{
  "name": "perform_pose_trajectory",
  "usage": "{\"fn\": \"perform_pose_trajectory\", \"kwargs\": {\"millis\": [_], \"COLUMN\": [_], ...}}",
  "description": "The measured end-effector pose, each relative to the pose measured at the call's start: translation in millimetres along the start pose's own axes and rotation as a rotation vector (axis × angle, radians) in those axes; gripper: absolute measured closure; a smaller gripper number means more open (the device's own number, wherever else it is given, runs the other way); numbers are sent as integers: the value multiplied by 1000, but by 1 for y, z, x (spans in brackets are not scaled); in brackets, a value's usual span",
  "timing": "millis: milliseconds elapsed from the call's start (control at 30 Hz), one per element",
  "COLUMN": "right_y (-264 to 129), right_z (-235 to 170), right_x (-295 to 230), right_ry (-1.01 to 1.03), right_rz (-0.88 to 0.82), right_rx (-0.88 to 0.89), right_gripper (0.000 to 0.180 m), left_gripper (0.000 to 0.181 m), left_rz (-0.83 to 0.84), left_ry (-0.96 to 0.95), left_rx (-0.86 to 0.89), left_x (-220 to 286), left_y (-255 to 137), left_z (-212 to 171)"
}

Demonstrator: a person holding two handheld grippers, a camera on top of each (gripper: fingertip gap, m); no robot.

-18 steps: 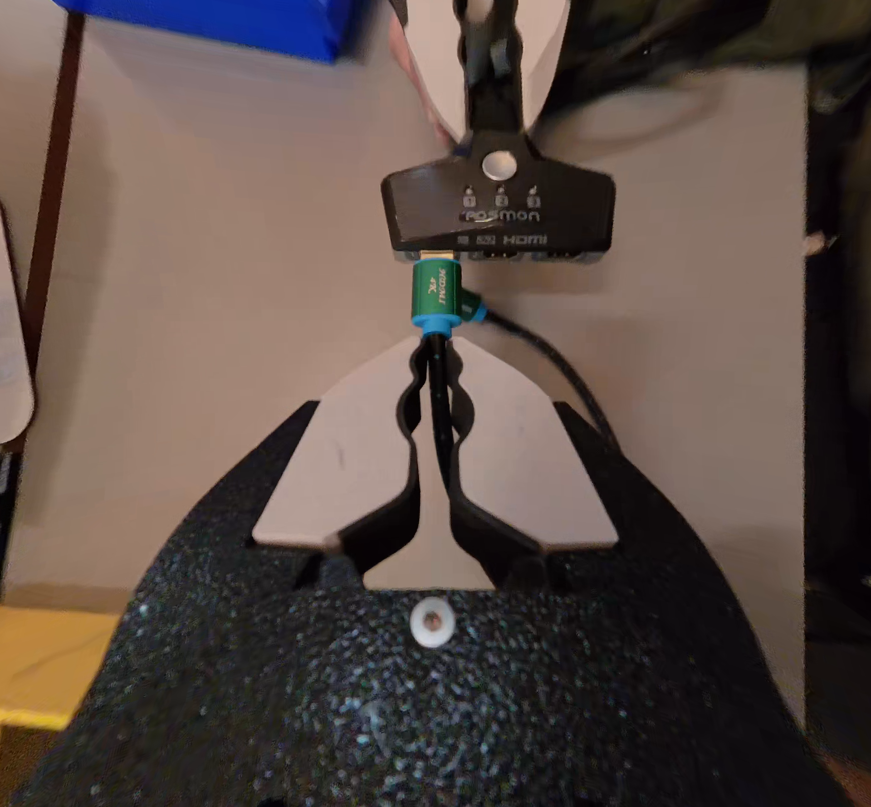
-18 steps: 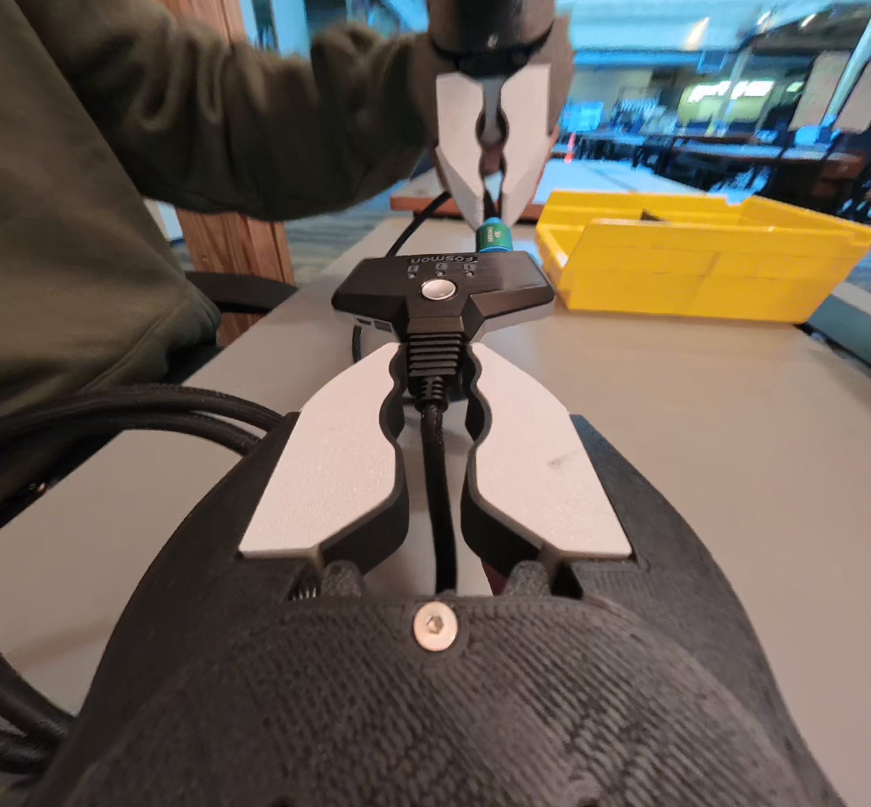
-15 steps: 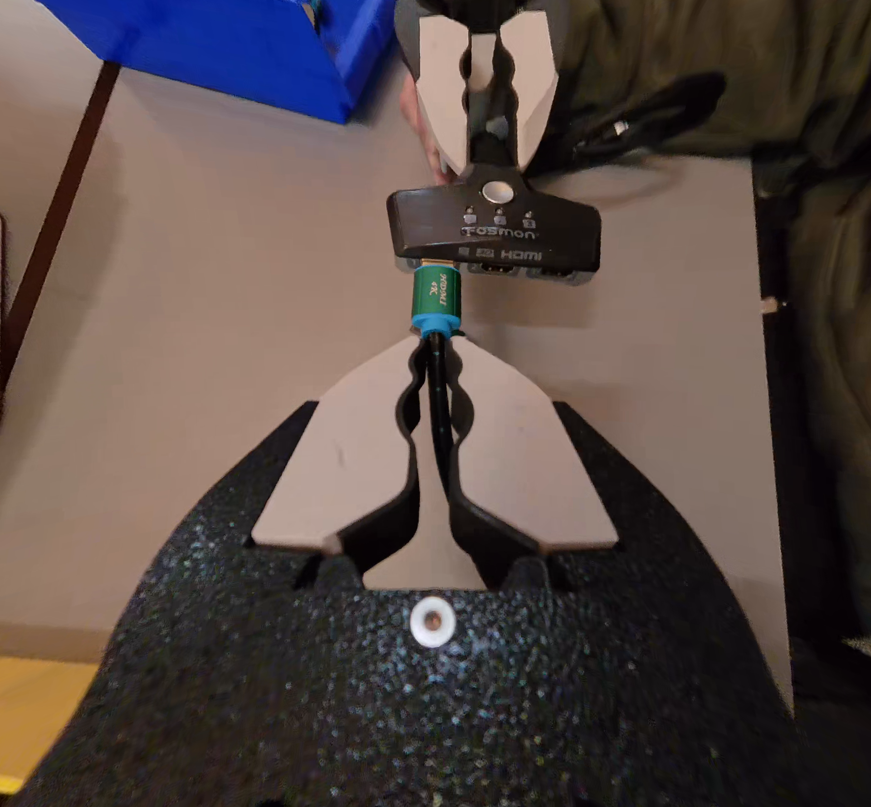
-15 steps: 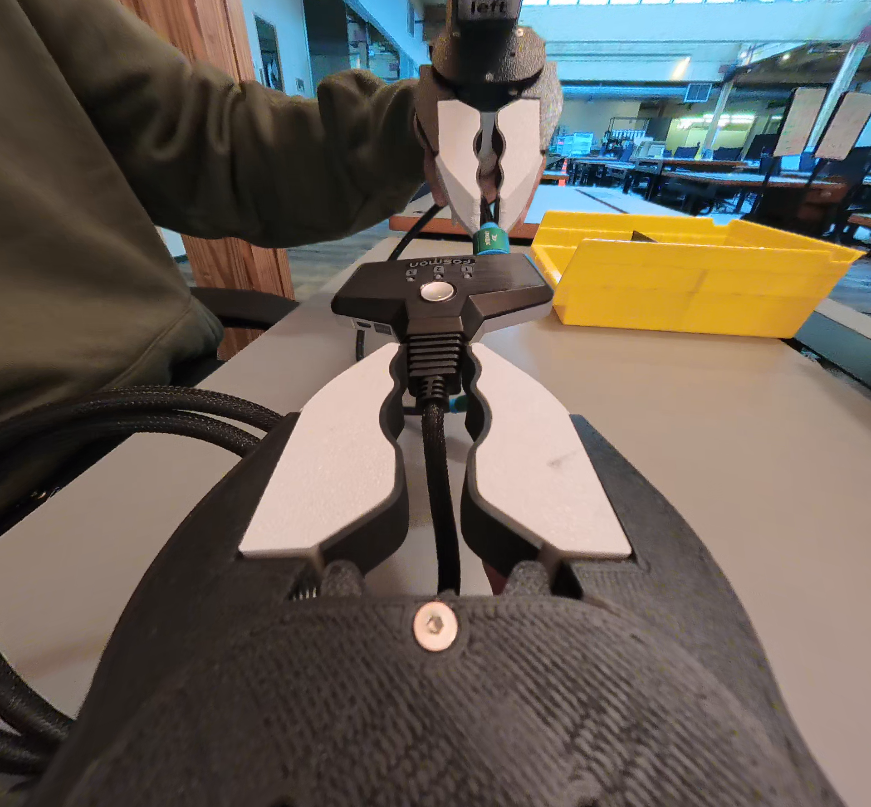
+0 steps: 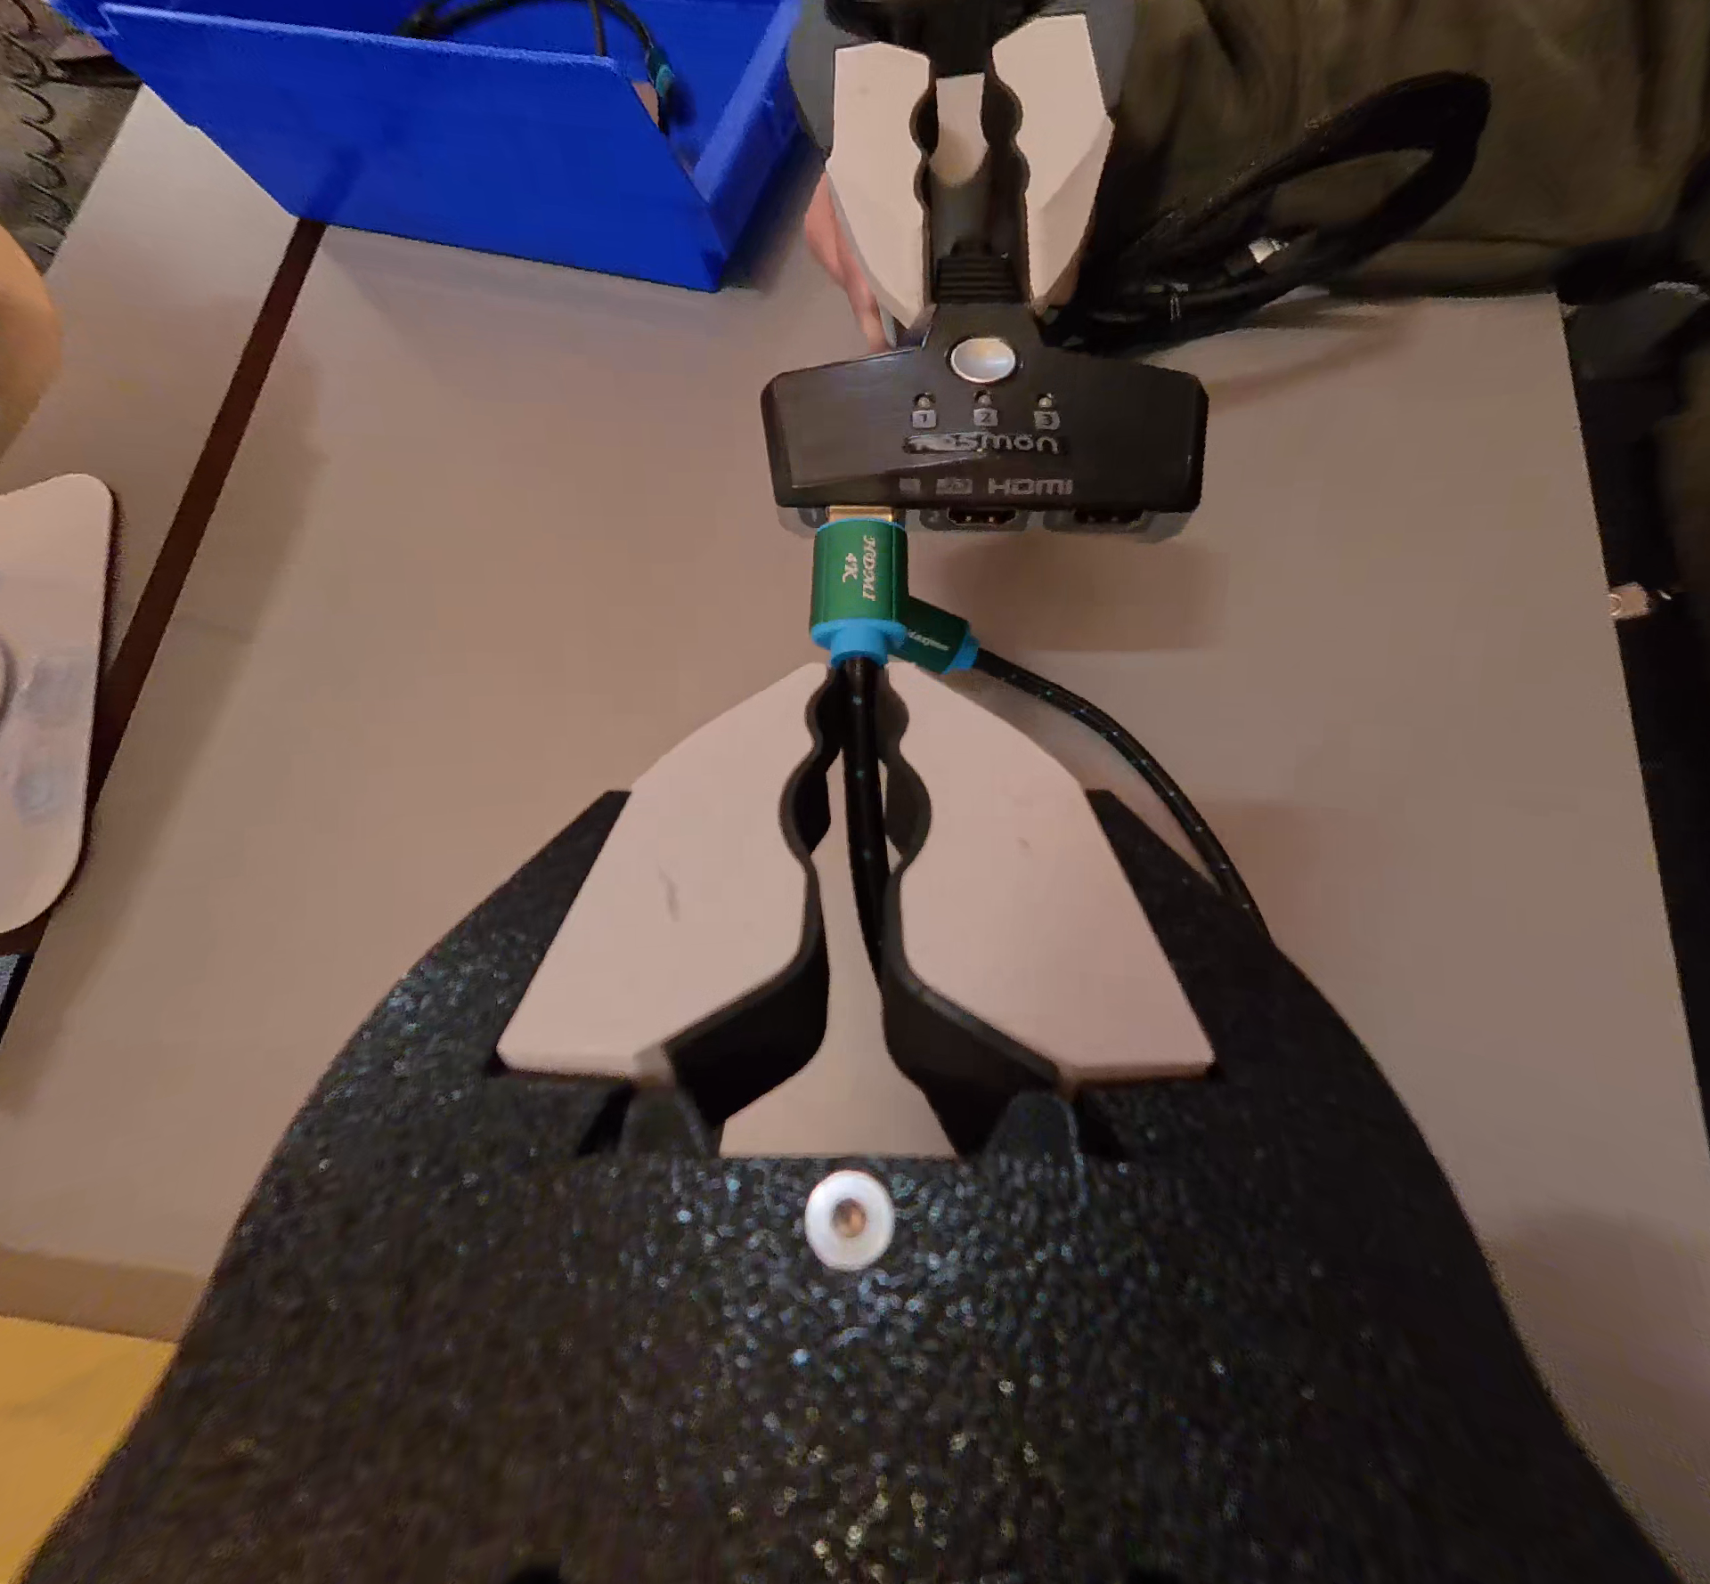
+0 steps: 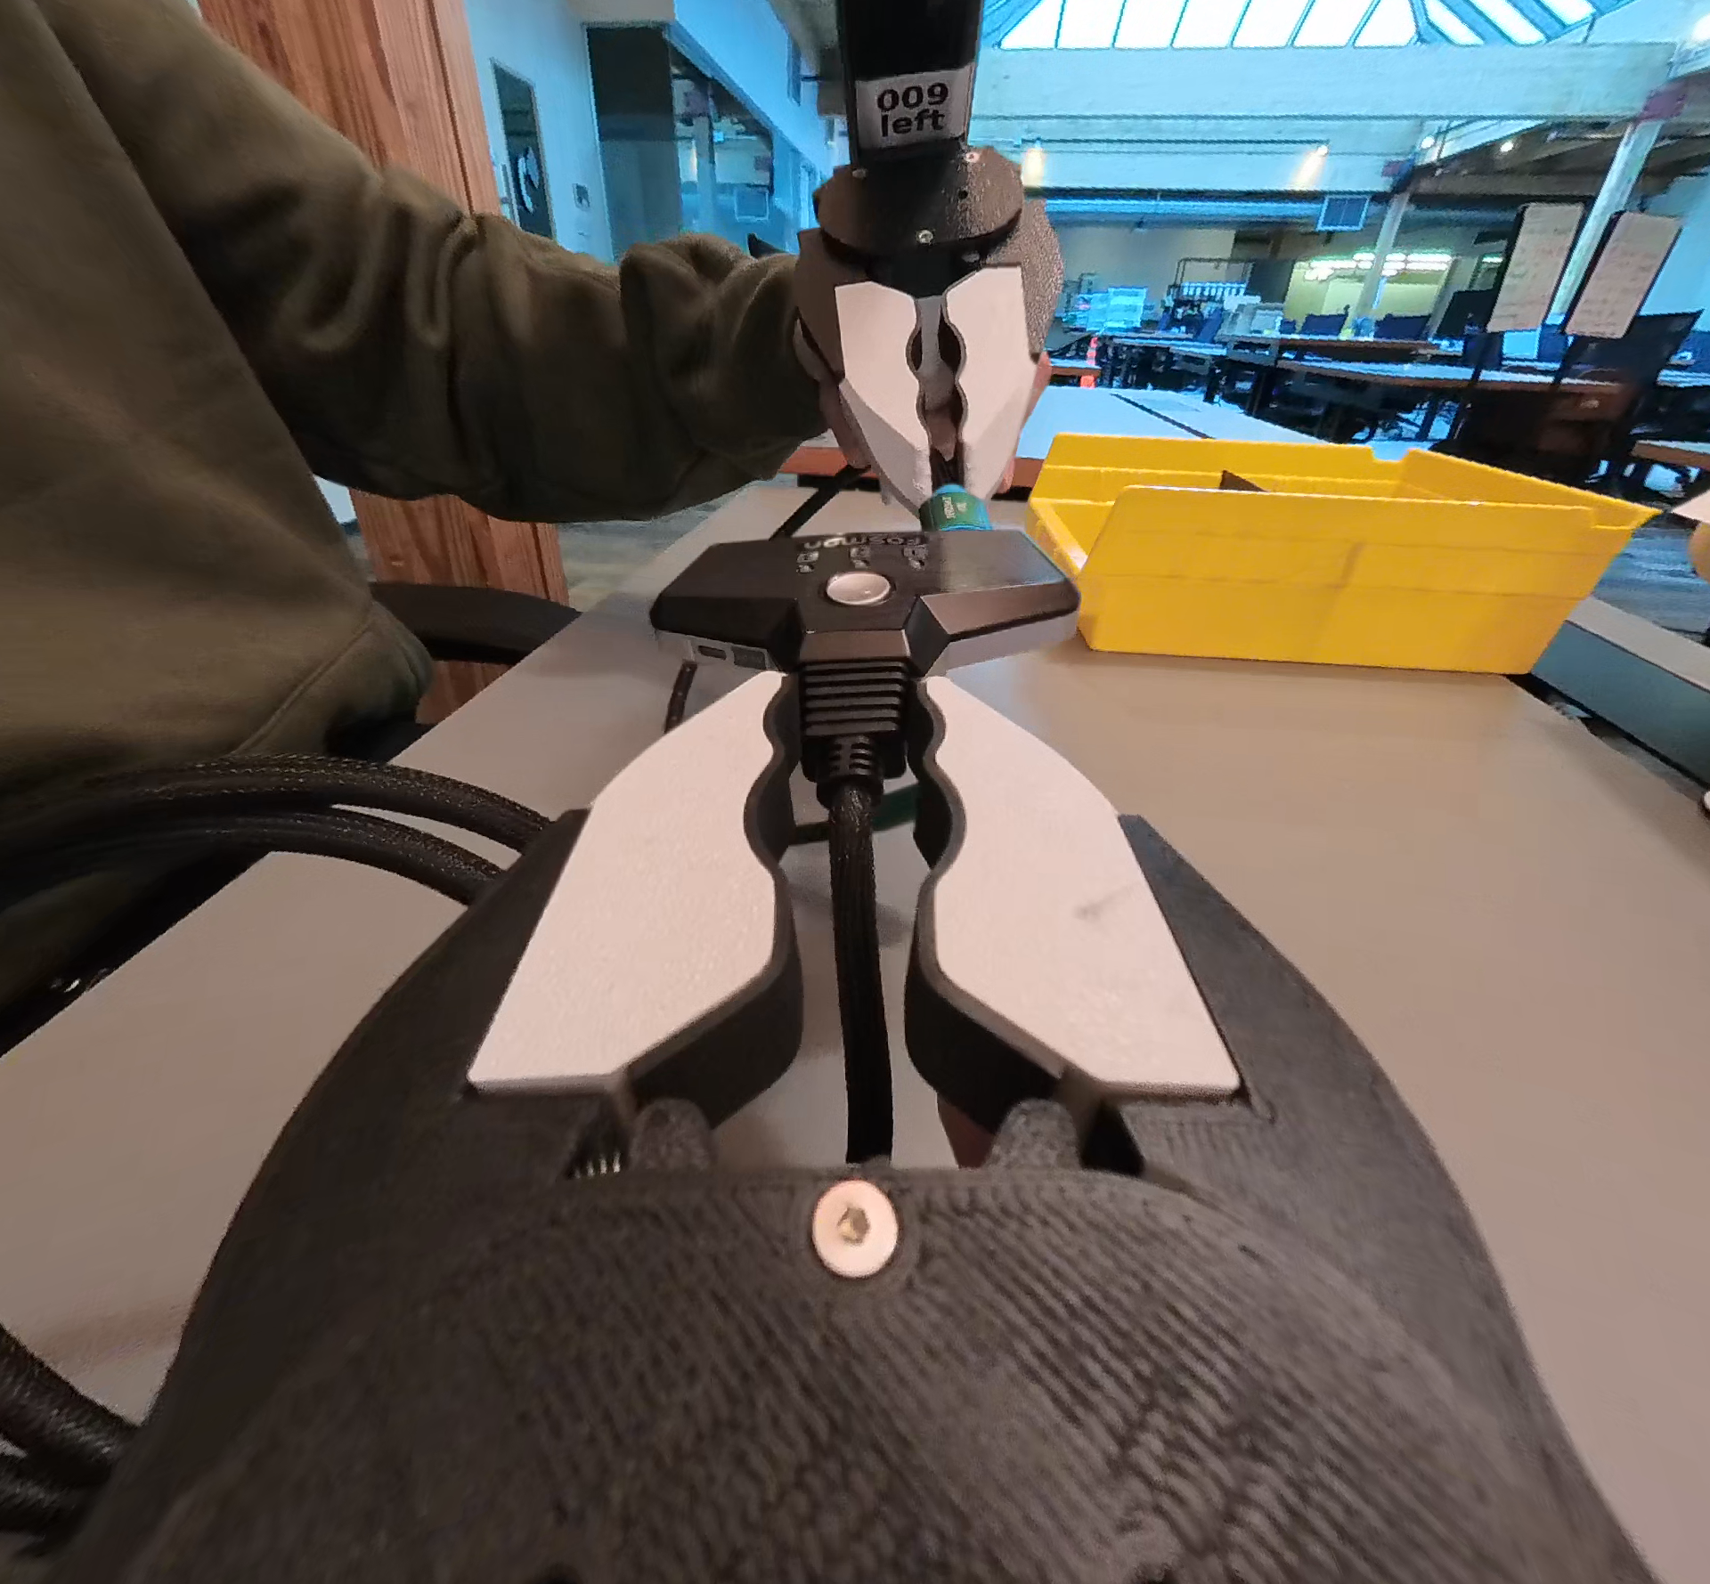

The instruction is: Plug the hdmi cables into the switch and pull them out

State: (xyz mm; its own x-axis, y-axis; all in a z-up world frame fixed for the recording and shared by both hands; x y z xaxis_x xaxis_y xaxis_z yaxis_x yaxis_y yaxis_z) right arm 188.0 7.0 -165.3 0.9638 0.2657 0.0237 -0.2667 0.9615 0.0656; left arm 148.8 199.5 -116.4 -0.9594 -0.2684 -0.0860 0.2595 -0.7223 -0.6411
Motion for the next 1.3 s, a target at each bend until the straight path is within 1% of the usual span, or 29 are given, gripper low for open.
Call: {"fn": "perform_pose_trajectory", "kwargs": {"millis": [100,167,267,400,500,667,767,800,933,1033,1100,1167,1233,1300], "right_y": [-2,-1,1,-2,-1,-3,-7,-8,-10,-10,-8,-7,-7,-7], "right_z": [0,-1,-2,-1,-2,0,4,5,5,5,4,4,4,4], "right_x": [0,1,1,2,3,3,4,5,5,6,5,4,4,4], "right_ry": [-1,7,9,7,15,18,18,25,25,28,22,16,15,15], "right_rz": [-3,7,12,22,25,22,-6,-10,-4,-2,7,10,9,8], "right_rx": [8,5,-17,11,-4,16,72,84,90,86,72,60,61,60], "right_gripper": [157,157,157,157,157,157,157,157,157,157,157,157,157,157], "left_gripper": [175,175,175,175,176,175,175,175,173,167,152,151,155,154], "left_rz": [-16,-25,-51,-83,-60,-62,-32,-18,31,64,27,21,33,28], "left_ry": [-49,-31,8,42,73,-27,-91,-96,-57,-26,-14,0,1,-18], "left_rx": [78,76,49,22,-27,134,363,390,377,330,282,242,238,244], "left_x": [0,0,-3,-4,-5,-6,-8,-8,-6,-5,-1,1,0,0], "left_y": [-1,0,0,2,5,6,1,2,2,1,4,8,10,9], "left_z": [-1,-3,-6,-2,-5,-9,0,1,2,2,1,1,2,4]}}
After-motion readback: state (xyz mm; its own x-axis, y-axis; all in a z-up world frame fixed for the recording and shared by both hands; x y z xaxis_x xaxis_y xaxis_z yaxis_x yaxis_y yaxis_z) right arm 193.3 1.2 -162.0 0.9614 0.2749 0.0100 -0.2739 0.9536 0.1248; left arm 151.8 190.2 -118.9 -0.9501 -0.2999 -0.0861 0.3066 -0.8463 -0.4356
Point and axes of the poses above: each gripper's, where its closed fingertips meet, y out along the fingers, z out of its top, x = y × z across the jaws, the point moved 6 cm from there along -y, back along the fingers, and after that the axes turned 4 degrees about -z, right-handed, at the moved point
